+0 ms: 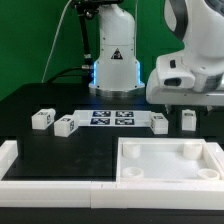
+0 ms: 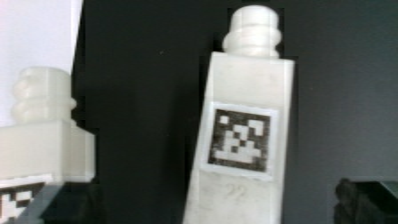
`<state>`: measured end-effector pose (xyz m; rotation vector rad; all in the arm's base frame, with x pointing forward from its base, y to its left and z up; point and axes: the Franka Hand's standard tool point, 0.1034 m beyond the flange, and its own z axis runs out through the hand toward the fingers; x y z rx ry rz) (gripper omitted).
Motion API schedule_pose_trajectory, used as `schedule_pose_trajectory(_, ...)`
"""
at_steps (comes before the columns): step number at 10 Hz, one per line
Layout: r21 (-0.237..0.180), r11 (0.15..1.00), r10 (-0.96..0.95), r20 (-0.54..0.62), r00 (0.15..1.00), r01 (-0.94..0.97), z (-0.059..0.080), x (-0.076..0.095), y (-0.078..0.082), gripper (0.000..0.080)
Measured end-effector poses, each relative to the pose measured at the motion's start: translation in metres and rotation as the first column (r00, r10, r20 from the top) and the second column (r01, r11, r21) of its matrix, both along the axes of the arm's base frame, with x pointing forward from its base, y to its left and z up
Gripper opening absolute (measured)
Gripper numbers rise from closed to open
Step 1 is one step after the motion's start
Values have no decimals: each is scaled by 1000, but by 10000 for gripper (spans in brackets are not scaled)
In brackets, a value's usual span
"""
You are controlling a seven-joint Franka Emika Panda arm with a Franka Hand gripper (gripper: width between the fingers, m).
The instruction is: Assemble one leg
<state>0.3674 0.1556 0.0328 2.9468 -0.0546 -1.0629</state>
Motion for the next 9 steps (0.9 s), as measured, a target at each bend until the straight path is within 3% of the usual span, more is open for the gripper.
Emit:
schedule_pose_trajectory(4,-6,1000,-16,-294,956,15,-1,-6,-2,649)
schedule_pose_trajectory(9,-8,1000,-12,-282,959,10,-14,-12,2,649)
